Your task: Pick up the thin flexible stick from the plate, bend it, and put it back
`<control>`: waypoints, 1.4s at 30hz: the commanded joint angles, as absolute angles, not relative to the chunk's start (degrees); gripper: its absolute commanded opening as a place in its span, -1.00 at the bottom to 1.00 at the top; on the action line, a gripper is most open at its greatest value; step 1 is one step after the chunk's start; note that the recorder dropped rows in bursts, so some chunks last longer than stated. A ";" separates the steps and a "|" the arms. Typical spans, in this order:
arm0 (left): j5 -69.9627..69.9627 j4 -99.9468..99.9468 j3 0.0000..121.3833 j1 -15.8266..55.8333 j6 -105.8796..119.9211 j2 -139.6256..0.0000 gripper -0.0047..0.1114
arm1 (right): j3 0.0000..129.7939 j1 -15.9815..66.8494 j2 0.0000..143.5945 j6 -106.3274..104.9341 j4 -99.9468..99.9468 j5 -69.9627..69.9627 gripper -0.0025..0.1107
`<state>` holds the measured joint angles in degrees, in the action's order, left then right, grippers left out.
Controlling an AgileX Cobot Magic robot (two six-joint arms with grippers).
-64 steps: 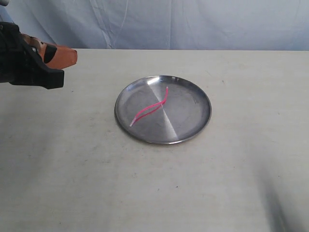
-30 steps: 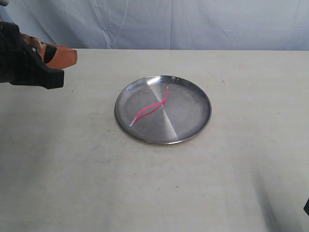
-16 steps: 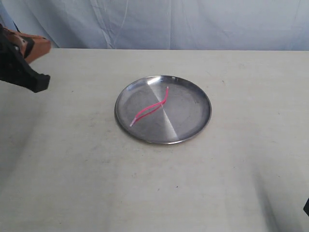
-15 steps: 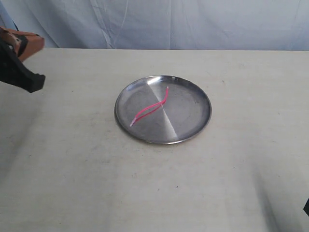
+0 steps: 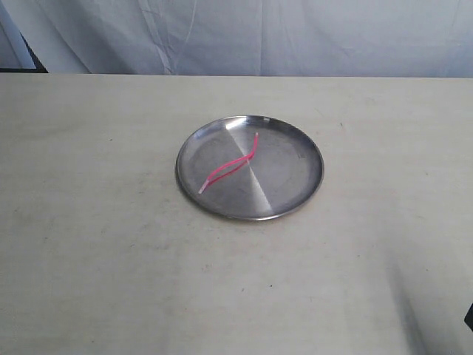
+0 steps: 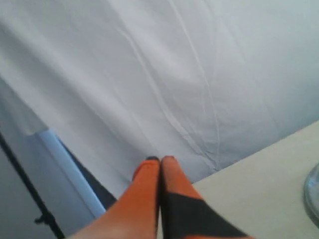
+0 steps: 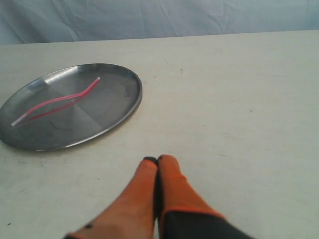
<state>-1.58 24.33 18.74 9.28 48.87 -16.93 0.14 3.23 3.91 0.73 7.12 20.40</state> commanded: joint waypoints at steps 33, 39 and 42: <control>-13.05 -2.02 0.00 -3.43 4.94 0.00 -0.92 | 0.00 3.41 3.52 0.58 7.32 19.34 -0.96; -13.17 -2.03 0.00 -3.43 4.94 0.00 -0.92 | 0.00 3.41 3.52 0.58 7.32 19.34 -0.96; -13.17 -2.03 0.00 -3.43 4.94 0.00 -0.92 | 0.00 3.41 3.52 0.58 7.32 19.34 -0.96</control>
